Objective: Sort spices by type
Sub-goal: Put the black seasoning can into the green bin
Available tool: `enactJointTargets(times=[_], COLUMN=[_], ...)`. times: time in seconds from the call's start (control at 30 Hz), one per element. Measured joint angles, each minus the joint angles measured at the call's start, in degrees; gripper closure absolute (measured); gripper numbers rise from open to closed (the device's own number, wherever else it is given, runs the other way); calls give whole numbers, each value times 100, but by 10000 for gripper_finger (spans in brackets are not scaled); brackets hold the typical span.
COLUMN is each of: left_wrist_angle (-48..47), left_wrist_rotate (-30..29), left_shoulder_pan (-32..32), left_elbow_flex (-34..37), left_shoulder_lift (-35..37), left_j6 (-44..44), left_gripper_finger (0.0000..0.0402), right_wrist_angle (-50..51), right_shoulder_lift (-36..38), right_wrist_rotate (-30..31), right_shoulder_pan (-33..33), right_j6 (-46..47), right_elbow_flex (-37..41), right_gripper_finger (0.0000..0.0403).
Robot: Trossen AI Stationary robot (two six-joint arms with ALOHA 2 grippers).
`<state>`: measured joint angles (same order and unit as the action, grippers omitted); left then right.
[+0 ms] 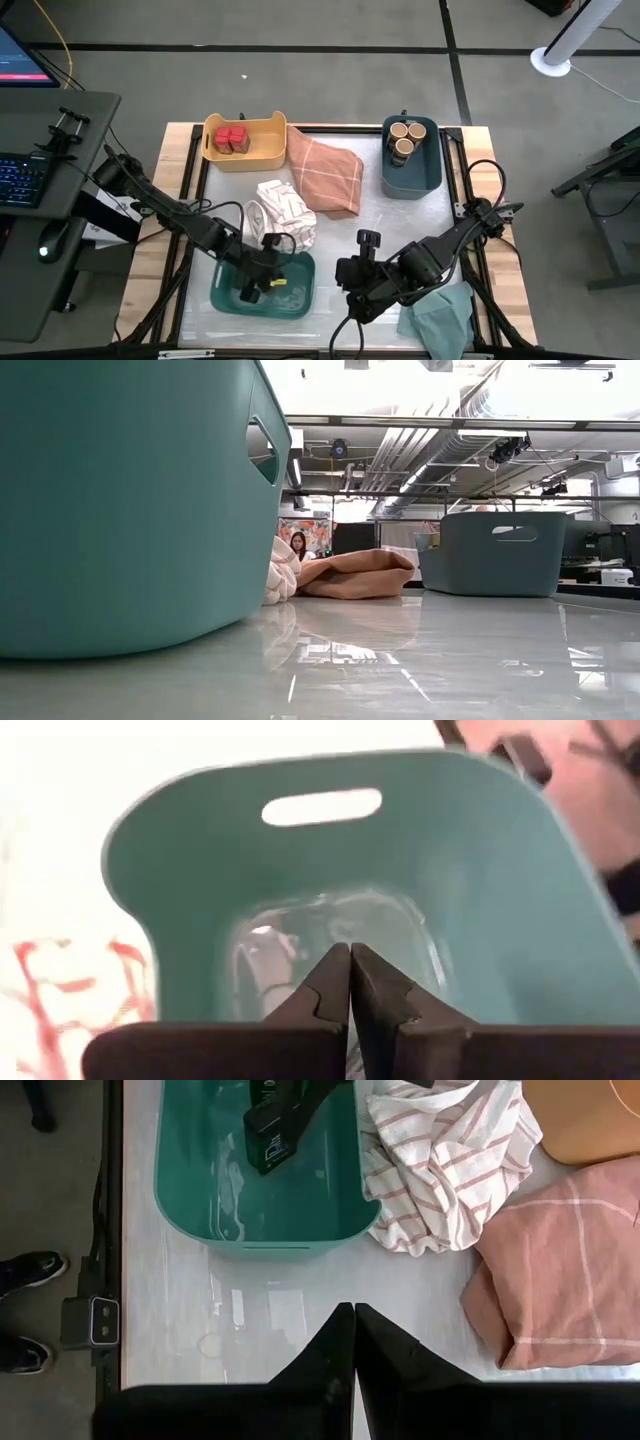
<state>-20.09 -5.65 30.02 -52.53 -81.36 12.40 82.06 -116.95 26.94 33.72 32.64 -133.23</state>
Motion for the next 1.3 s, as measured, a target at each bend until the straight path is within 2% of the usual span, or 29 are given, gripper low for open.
enactJointTargets(times=[0.2, 0.37, 0.57, 0.93, 1.3], left_wrist_angle=[32, 14, 88, -367, -903], left_wrist_rotate=[90, 393, 353, 220, 378], left_shoulder_pan=[18, 0, 20, 270, 623], left_elbow_flex=[0, 0, 0, -2, -7], left_shoulder_lift=[-202, -580, -662, -643, -498], left_j6=[1302, 2545, 3352, 3697, 3428], left_gripper_finger=[401, 401, 401, 401, 401], right_wrist_angle=[0, -1, -2, -2, -4], right_shoulder_lift=[0, 0, 0, 0, 0], right_wrist_rotate=[0, 0, 0, -1, -2], right_shoulder_pan=[-40, -110, -125, -149, -149], right_j6=[-5, -8, -45, -117, -165], right_elbow_flex=[-2, -2, -2, -2, -2], right_gripper_finger=[403, 403, 403, 403, 403])
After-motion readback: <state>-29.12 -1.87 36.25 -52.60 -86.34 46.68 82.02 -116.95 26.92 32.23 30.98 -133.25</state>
